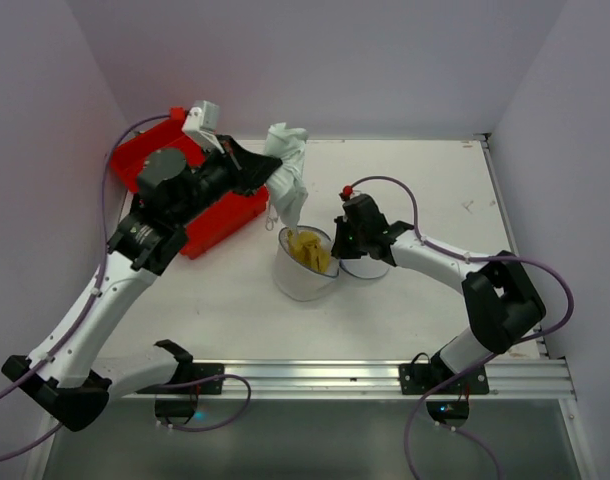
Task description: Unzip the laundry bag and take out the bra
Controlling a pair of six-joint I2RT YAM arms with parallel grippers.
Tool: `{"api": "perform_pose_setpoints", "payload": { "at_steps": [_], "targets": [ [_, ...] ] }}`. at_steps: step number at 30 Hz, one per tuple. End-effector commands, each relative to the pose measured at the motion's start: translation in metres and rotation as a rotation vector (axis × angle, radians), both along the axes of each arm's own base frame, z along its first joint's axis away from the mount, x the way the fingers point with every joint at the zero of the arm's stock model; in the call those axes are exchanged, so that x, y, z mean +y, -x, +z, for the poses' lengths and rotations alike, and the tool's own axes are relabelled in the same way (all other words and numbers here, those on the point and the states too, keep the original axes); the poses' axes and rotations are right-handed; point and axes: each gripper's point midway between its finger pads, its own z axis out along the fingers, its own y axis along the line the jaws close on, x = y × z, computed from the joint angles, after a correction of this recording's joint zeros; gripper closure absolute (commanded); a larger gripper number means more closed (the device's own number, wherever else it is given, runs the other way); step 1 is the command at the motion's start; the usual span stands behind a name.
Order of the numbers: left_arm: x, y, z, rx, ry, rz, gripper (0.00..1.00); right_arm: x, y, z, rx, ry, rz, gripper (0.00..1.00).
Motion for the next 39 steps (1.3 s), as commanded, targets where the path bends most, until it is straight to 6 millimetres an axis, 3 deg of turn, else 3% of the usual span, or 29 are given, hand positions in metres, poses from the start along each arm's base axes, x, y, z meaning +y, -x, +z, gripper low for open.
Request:
{"api": "perform_pose_setpoints", "payload": {
  "at_steps": [1, 5, 8, 10, 17, 19, 22, 26, 29, 32, 36, 39],
  "targets": [
    [-0.001, -0.016, -0.045, 0.088, -0.058, 0.043, 1.00, 0.008, 0.000, 0.020, -0.043, -0.049, 0.031, 1.00],
    [-0.029, -0.016, -0.069, 0.158, -0.037, -0.085, 1.00, 0.020, 0.002, 0.027, -0.042, -0.123, 0.063, 1.00],
    [-0.028, -0.021, -0.067, 0.153, -0.066, -0.073, 1.00, 0.023, 0.000, 0.038, -0.062, -0.139, 0.070, 1.00],
    [-0.021, -0.019, -0.052, 0.123, -0.077, -0.049, 1.00, 0.018, -0.003, 0.044, -0.093, -0.129, 0.057, 1.00],
    [0.044, -0.023, 0.021, -0.032, -0.107, 0.205, 1.00, -0.010, -0.011, 0.067, -0.167, -0.137, -0.022, 1.00],
    [0.051, -0.020, 0.037, -0.066, -0.084, 0.212, 1.00, -0.014, -0.011, 0.067, -0.173, -0.129, -0.032, 1.00],
    [0.041, -0.006, 0.049, -0.119, -0.016, 0.134, 0.98, -0.015, -0.009, 0.053, -0.130, -0.126, -0.030, 1.00],
    [0.016, -0.020, -0.017, 0.044, -0.087, 0.033, 0.99, -0.005, -0.004, 0.041, -0.090, -0.157, 0.008, 1.00],
    [0.007, -0.016, -0.034, 0.052, -0.057, -0.019, 0.99, -0.003, -0.003, 0.038, -0.078, -0.155, 0.027, 1.00],
    [0.024, -0.029, -0.039, 0.054, -0.085, 0.094, 0.99, -0.002, -0.001, 0.038, -0.077, -0.159, 0.032, 1.00],
    [0.024, -0.031, 0.004, -0.017, -0.069, 0.094, 0.98, -0.001, -0.003, 0.037, -0.073, -0.162, 0.031, 1.00],
    [0.010, -0.028, 0.040, -0.064, -0.030, 0.010, 0.98, 0.001, -0.002, 0.038, -0.072, -0.176, 0.032, 1.00]
  ]
}}
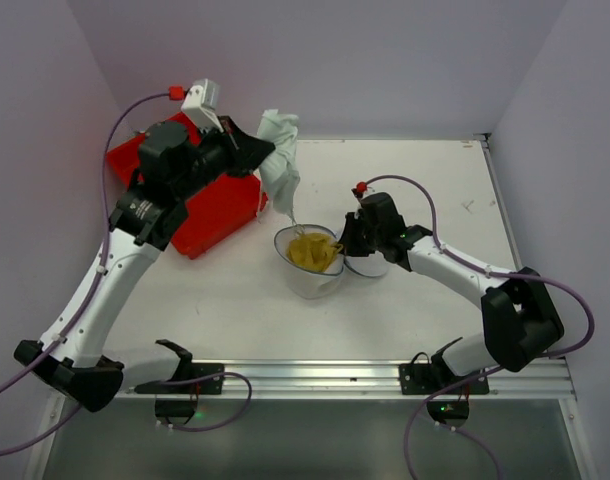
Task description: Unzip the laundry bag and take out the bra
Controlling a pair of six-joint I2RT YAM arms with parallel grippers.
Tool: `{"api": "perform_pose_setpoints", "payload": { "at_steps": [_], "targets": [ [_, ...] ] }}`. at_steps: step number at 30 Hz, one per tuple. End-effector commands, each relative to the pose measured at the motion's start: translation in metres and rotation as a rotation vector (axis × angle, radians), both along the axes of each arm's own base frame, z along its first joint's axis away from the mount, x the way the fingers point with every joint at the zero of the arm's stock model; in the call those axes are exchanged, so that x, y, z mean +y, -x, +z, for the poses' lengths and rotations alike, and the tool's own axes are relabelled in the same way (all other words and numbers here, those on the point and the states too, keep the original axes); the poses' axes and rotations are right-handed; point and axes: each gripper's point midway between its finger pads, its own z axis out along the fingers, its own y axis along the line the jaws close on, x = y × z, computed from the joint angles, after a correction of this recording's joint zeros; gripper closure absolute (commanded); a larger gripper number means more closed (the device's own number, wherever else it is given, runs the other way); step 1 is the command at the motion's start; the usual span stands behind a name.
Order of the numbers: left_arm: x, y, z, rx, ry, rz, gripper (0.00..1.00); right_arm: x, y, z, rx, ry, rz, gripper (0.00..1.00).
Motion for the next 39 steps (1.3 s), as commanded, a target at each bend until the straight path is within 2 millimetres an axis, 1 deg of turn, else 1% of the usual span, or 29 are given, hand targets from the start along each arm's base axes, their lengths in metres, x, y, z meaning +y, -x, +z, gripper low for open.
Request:
{"api": "perform_pose_setpoints", "payload": {
  "at_steps": [1, 2, 4, 5, 7, 8, 10, 11, 13, 14, 16, 18, 20, 22, 24, 25, 27, 28, 29, 30, 31, 32, 33, 34, 35, 36, 37, 38, 39],
  "targets": [
    [-0.010, 0.016, 0.091, -0.197, 0.103, -0.103, 0.98, 0.010, -0.006, 0.012, -0.033, -0.053, 0.018, 1.00],
    [-0.017, 0.023, 0.112, -0.235, 0.118, -0.163, 0.98, 0.010, -0.006, 0.012, -0.035, -0.056, 0.017, 1.00],
    [-0.018, 0.031, 0.132, -0.280, 0.131, -0.184, 0.98, 0.009, -0.005, 0.013, -0.038, -0.057, 0.016, 1.00],
    [-0.013, 0.037, 0.143, -0.312, 0.141, -0.176, 0.98, 0.008, -0.006, 0.015, -0.047, -0.058, 0.011, 1.00],
    [-0.007, 0.039, 0.146, -0.342, 0.147, -0.143, 0.98, 0.007, -0.006, 0.014, -0.050, -0.055, 0.005, 1.00],
    [0.001, 0.033, 0.132, -0.327, 0.130, -0.086, 0.98, 0.006, -0.006, 0.014, -0.050, -0.052, 0.003, 1.00],
    [0.008, 0.019, 0.103, -0.272, 0.084, -0.019, 0.97, 0.007, -0.006, 0.013, -0.046, -0.053, 0.006, 1.00],
    [0.012, 0.003, 0.074, -0.212, 0.039, 0.037, 0.97, 0.007, -0.006, 0.012, -0.044, -0.051, 0.008, 1.00],
    [0.020, -0.011, 0.043, -0.141, -0.012, 0.088, 0.97, 0.007, -0.005, 0.011, -0.039, -0.052, 0.010, 1.00],
    [0.026, -0.020, 0.021, -0.102, -0.042, 0.132, 0.97, 0.008, -0.005, 0.011, -0.040, -0.054, 0.012, 1.00],
    [0.048, -0.034, 0.005, -0.074, -0.071, 0.221, 0.97, 0.008, -0.004, 0.013, -0.043, -0.057, 0.014, 1.00],
    [0.077, -0.051, -0.006, -0.061, -0.120, 0.348, 0.97, 0.007, -0.003, 0.013, -0.046, -0.056, 0.016, 1.00],
    [0.101, -0.066, -0.011, -0.057, -0.168, 0.452, 0.97, 0.007, -0.002, 0.014, -0.046, -0.060, 0.020, 1.00],
    [0.123, -0.080, -0.008, -0.077, -0.198, 0.543, 0.97, 0.007, -0.001, 0.014, -0.045, -0.059, 0.024, 1.00],
    [0.146, -0.097, -0.011, -0.091, -0.260, 0.642, 0.97, 0.007, 0.000, 0.015, -0.046, -0.062, 0.030, 1.00],
    [0.155, -0.106, -0.008, -0.108, -0.264, 0.674, 0.97, 0.007, 0.001, 0.015, -0.046, -0.062, 0.032, 1.00],
    [0.169, -0.127, -0.016, -0.103, -0.302, 0.716, 0.97, 0.006, 0.002, 0.015, -0.044, -0.060, 0.035, 1.00],
    [0.184, -0.138, -0.015, -0.116, -0.304, 0.752, 0.97, 0.006, 0.003, 0.015, -0.044, -0.060, 0.035, 1.00],
    [0.192, -0.154, -0.025, -0.099, -0.326, 0.779, 0.97, 0.006, 0.004, 0.015, -0.045, -0.059, 0.038, 1.00],
    [0.208, -0.162, -0.030, -0.090, -0.331, 0.811, 0.97, 0.006, 0.004, 0.016, -0.047, -0.061, 0.038, 1.00],
    [0.215, -0.172, -0.035, -0.084, -0.334, 0.830, 0.97, 0.006, 0.005, 0.017, -0.048, -0.062, 0.039, 1.00],
    [0.222, -0.188, -0.051, -0.056, -0.349, 0.848, 0.97, 0.006, 0.005, 0.018, -0.051, -0.065, 0.042, 1.00],
    [0.236, -0.197, -0.058, -0.046, -0.354, 0.872, 0.97, 0.006, 0.005, 0.020, -0.057, -0.067, 0.043, 1.00],
    [0.241, -0.207, -0.063, -0.048, -0.352, 0.882, 0.97, 0.007, 0.004, 0.022, -0.061, -0.072, 0.046, 1.00],
    [0.245, -0.223, -0.082, -0.022, -0.365, 0.884, 0.97, 0.008, 0.004, 0.024, -0.072, -0.074, 0.056, 1.00],
    [0.256, -0.230, -0.091, -0.008, -0.367, 0.900, 0.97, 0.009, 0.004, 0.024, -0.074, -0.076, 0.063, 1.00],
    [0.261, -0.239, -0.099, -0.002, -0.365, 0.905, 0.97, 0.009, 0.004, 0.024, -0.072, -0.077, 0.068, 1.00],
    [0.261, -0.253, -0.122, 0.030, -0.371, 0.896, 0.97, 0.010, 0.005, 0.023, -0.069, -0.077, 0.072, 1.00],
    [0.268, -0.258, -0.131, 0.043, -0.373, 0.905, 0.97, 0.010, 0.006, 0.023, -0.068, -0.076, 0.076, 1.00]
  ]
}}
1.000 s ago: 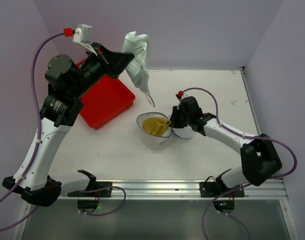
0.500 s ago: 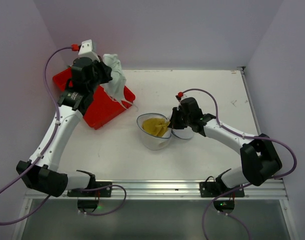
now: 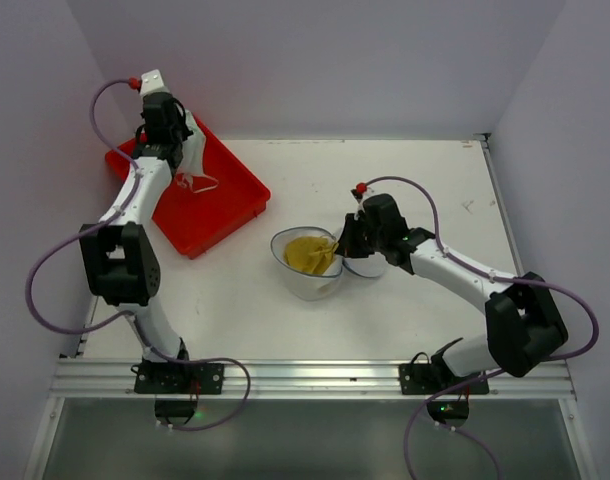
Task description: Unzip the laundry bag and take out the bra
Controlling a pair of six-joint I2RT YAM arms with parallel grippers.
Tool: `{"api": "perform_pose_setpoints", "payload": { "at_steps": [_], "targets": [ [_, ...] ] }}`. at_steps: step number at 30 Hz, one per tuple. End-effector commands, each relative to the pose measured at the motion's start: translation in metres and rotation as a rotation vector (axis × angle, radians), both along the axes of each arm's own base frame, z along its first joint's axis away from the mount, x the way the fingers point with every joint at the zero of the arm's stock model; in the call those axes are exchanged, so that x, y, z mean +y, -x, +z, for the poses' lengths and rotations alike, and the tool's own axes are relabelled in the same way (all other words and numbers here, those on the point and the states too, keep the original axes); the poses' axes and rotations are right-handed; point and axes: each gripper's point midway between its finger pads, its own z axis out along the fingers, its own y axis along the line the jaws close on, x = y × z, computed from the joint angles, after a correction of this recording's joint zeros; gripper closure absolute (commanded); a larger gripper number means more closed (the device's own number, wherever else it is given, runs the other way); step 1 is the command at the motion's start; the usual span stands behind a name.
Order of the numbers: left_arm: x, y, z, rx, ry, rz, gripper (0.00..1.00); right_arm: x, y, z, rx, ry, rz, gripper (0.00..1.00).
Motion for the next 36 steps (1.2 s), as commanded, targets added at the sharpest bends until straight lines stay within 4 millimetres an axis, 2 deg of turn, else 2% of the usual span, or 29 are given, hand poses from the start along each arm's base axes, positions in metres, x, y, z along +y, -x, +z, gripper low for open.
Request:
{"api": "perform_pose_setpoints", "payload": {
  "at_steps": [1, 2, 3, 5, 7, 8, 10, 11, 12, 13, 14, 16, 17, 18, 19, 20, 21, 22, 23, 24, 25, 26, 27, 29, 30, 32, 33, 36],
  "targets": [
    [0.037, -0.029, -0.003, -0.060, -0.011, 0.069, 0.97, 0.005, 0.000, 0.015, -0.050, -0.038, 0.038, 1.00],
    [0.041, -0.037, -0.027, -0.023, -0.001, 0.076, 0.97, 0.005, 0.001, 0.015, -0.046, -0.038, 0.039, 1.00],
    [0.052, -0.040, -0.037, -0.007, 0.003, 0.096, 0.97, 0.004, 0.001, 0.015, -0.047, -0.037, 0.038, 1.00],
    [0.065, -0.048, -0.075, 0.076, 0.003, 0.132, 0.93, 0.002, 0.001, 0.017, -0.056, -0.032, 0.033, 1.00],
    [0.074, -0.046, -0.104, 0.169, 0.007, 0.149, 0.82, 0.001, 0.000, 0.020, -0.068, -0.022, 0.032, 1.00],
    [0.079, -0.051, -0.105, 0.183, 0.009, 0.166, 0.78, -0.001, 0.000, 0.020, -0.068, -0.019, 0.029, 1.00],
    [0.077, -0.047, -0.104, 0.225, 0.017, 0.162, 0.64, -0.004, -0.003, 0.022, -0.083, -0.001, 0.012, 1.00],
    [0.073, -0.045, -0.086, 0.192, 0.033, 0.153, 0.54, -0.005, -0.004, 0.022, -0.088, 0.000, 0.008, 1.00],
    [0.067, -0.044, -0.077, 0.173, 0.050, 0.127, 0.39, -0.007, -0.004, 0.023, -0.094, 0.005, 0.001, 1.00],
    [0.063, -0.040, -0.065, 0.153, 0.058, 0.117, 0.28, -0.007, -0.005, 0.024, -0.099, 0.007, -0.001, 1.00],
    [0.059, -0.032, -0.042, 0.117, 0.066, 0.108, 0.21, -0.008, -0.005, 0.024, -0.102, 0.012, -0.003, 1.00],
    [0.045, -0.020, -0.024, 0.110, 0.079, 0.083, 0.11, -0.010, -0.007, 0.026, -0.115, 0.020, -0.014, 1.00],
    [0.037, -0.008, -0.003, 0.083, 0.085, 0.072, 0.10, -0.011, -0.009, 0.028, -0.122, 0.020, -0.019, 1.00],
    [0.020, -0.001, 0.005, 0.078, 0.083, 0.047, 0.08, -0.010, -0.009, 0.032, -0.132, 0.014, -0.020, 1.00],
    [0.010, 0.018, 0.014, 0.091, 0.087, 0.037, 0.08, -0.009, -0.009, 0.034, -0.140, 0.012, -0.019, 1.00],
    [0.002, 0.029, 0.018, 0.095, 0.108, 0.022, 0.08, -0.008, -0.011, 0.039, -0.153, 0.009, -0.023, 1.00],
    [-0.037, 0.038, 0.018, 0.108, 0.116, -0.054, 0.08, -0.009, -0.012, 0.042, -0.158, 0.010, -0.028, 1.00],
    [-0.055, 0.051, 0.020, 0.115, 0.126, -0.093, 0.08, -0.008, -0.013, 0.045, -0.169, 0.009, -0.031, 1.00],
    [-0.076, 0.073, 0.021, 0.118, 0.150, -0.149, 0.08, -0.008, -0.014, 0.049, -0.175, 0.010, -0.030, 1.00],
    [-0.114, 0.089, 0.019, 0.128, 0.169, -0.233, 0.08, -0.008, -0.014, 0.051, -0.180, 0.012, -0.031, 1.00],
    [-0.134, 0.107, -0.002, 0.172, 0.190, -0.283, 0.09, -0.007, -0.014, 0.054, -0.187, 0.011, -0.030, 1.00],
    [-0.153, 0.126, 0.015, 0.133, 0.224, -0.345, 0.10, -0.007, -0.015, 0.055, -0.193, 0.017, -0.032, 1.00],
    [-0.187, 0.146, 0.011, 0.149, 0.238, -0.420, 0.11, -0.006, -0.015, 0.057, -0.196, 0.019, -0.030, 1.00],
    [-0.217, 0.178, 0.004, 0.163, 0.282, -0.491, 0.14, -0.005, -0.016, 0.059, -0.205, 0.024, -0.033, 1.00],
    [-0.247, 0.198, 0.001, 0.177, 0.293, -0.564, 0.15, -0.005, -0.016, 0.059, -0.206, 0.022, -0.034, 1.00],
    [-0.273, 0.222, -0.008, 0.204, 0.326, -0.618, 0.16, -0.002, -0.015, 0.060, -0.210, 0.016, -0.028, 1.00],
    [-0.297, 0.239, -0.014, 0.219, 0.333, -0.669, 0.16, -0.001, -0.015, 0.062, -0.213, 0.011, -0.032, 1.00],
    [-0.327, 0.260, -0.027, 0.254, 0.327, -0.725, 0.14, 0.000, -0.015, 0.062, -0.213, 0.008, -0.033, 1.00]
  ]
}}
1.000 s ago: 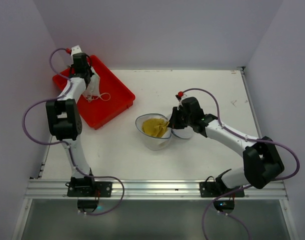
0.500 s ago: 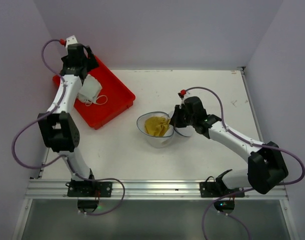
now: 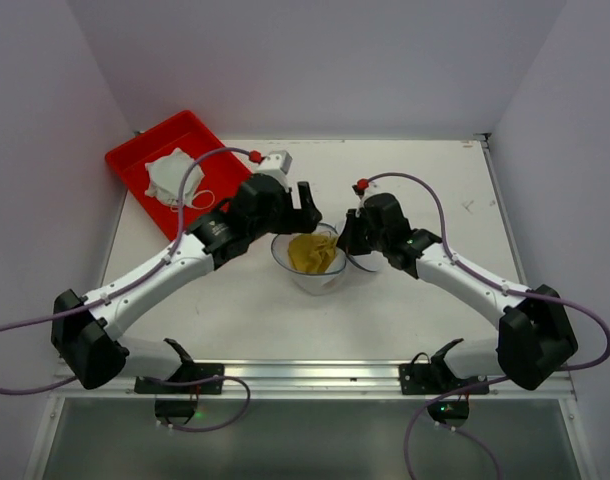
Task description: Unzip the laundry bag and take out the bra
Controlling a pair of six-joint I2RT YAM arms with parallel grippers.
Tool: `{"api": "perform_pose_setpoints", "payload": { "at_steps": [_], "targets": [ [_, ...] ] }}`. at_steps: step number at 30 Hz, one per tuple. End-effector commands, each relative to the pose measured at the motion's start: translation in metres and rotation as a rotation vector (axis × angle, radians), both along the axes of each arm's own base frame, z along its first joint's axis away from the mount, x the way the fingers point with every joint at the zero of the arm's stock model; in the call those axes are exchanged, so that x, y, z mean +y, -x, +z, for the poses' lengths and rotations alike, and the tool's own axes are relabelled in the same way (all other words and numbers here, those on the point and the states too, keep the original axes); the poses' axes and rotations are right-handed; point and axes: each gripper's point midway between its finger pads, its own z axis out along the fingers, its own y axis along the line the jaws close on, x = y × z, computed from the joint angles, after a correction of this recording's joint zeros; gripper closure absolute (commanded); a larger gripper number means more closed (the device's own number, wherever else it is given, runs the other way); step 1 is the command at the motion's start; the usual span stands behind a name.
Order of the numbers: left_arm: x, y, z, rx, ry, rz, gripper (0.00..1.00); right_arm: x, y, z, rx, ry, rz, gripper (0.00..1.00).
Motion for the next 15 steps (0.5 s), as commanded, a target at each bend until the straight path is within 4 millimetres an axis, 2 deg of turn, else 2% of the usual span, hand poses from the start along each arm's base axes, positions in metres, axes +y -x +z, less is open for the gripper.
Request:
{"api": "perform_pose_setpoints", "payload": {
  "at_steps": [1, 4, 7, 15],
  "targets": [
    [-0.033, 0.018, -0.016, 0.053, 0.032, -0.023, 0.14, 0.006, -0.010, 0.037, -0.096, -0.047, -0.011, 1.00],
    [-0.052, 0.023, -0.029, 0.073, 0.007, -0.055, 0.13, 0.006, -0.010, 0.038, -0.097, -0.046, -0.013, 1.00],
    [-0.064, 0.029, -0.039, 0.092, -0.007, -0.079, 0.13, 0.006, -0.007, 0.038, -0.093, -0.045, -0.012, 1.00],
    [-0.059, 0.030, -0.070, 0.130, -0.086, -0.056, 0.15, 0.007, -0.005, 0.035, -0.084, -0.050, -0.011, 1.00]
  ]
}}
